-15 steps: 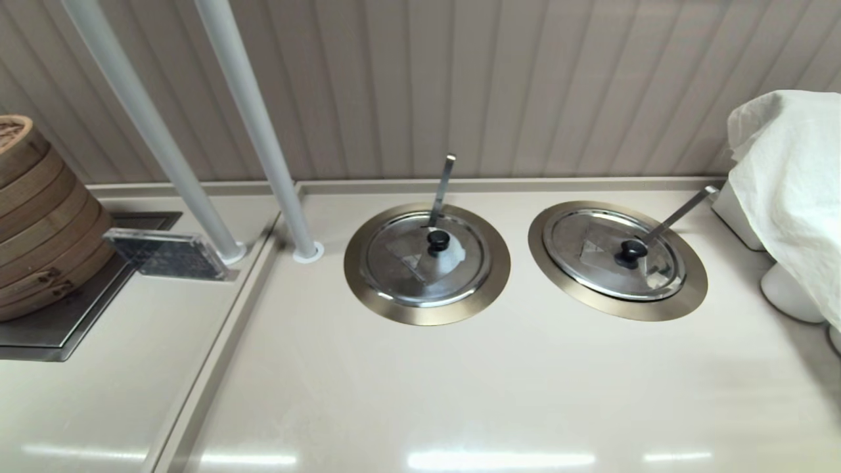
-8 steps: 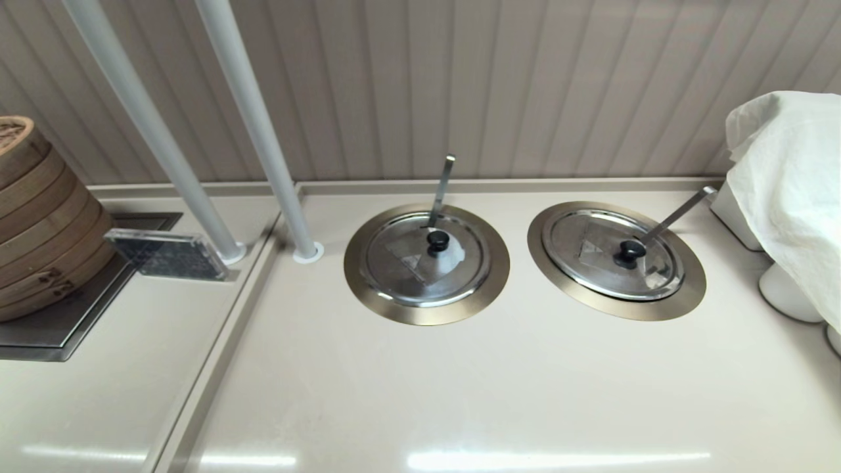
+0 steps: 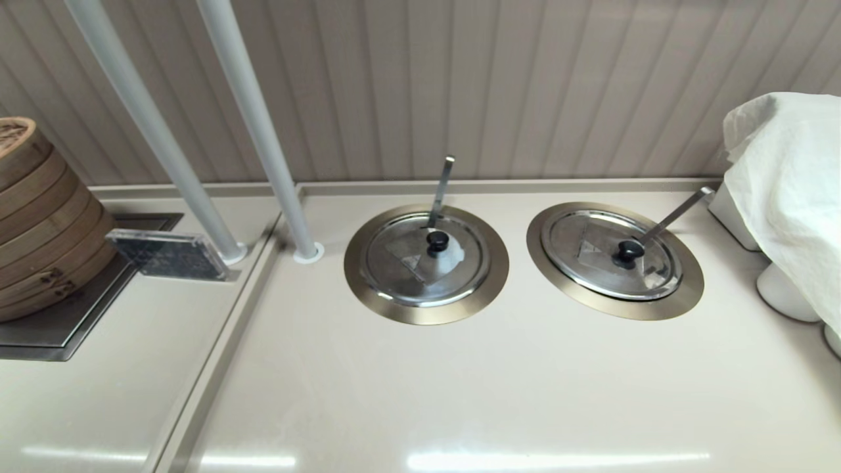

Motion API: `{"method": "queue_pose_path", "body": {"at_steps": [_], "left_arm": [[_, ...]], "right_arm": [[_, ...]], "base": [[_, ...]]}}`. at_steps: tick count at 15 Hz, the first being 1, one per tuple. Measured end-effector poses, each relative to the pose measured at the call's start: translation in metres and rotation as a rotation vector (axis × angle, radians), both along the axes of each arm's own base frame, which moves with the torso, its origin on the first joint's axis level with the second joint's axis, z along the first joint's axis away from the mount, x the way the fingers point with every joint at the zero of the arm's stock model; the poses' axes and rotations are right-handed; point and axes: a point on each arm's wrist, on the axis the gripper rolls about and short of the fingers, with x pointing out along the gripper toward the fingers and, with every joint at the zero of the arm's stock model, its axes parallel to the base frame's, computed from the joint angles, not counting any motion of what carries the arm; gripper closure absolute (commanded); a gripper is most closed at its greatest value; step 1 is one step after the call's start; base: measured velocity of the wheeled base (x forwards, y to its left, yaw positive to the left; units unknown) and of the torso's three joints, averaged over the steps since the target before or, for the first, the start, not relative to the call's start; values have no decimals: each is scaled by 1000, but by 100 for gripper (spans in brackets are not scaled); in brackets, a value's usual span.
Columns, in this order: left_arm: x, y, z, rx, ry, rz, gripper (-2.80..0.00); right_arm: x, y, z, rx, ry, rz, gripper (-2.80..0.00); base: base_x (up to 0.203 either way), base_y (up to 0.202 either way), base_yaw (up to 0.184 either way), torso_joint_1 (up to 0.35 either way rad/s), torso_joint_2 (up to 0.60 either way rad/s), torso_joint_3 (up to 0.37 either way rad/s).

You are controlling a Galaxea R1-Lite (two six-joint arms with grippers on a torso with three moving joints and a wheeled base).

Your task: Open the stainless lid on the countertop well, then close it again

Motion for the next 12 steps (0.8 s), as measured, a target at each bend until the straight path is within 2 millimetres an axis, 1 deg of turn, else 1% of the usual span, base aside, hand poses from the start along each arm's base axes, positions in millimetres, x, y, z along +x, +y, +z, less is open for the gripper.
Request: {"method": "queue_pose_path", "body": {"at_steps": [1,2,4,6,7,9,11,12], "left_arm": [[0,0,0,0,0,0,0],[0,0,0,0,0,0,0],[0,0,0,0,0,0,0],[0,0,0,0,0,0,0],[0,0,0,0,-1,1,0],[0,0,0,0,0,1,0],[0,0,0,0,0,1,0],[0,0,0,0,0,0,0]], "right_arm": [[4,-1,-16,-6,11,-43,0],[14,-2,-34,-14,35,-83,0],[43,-4,-76,-57,63,-169,0],[63,-5,-107,-101,33,-230,0],[67,-6,-111,-106,-6,-257,0],[69,-7,-111,-77,-59,-300,0],[70,-7,-117,-22,0,-307,0],[70,-7,-116,-20,-7,-308,0]], "base": [[0,0,0,0,0,0],[0,0,0,0,0,0],[0,0,0,0,0,0],[0,0,0,0,0,0],[0,0,0,0,0,0],[0,0,0,0,0,0],[0,0,0,0,0,0],[0,0,0,0,0,0]]}}
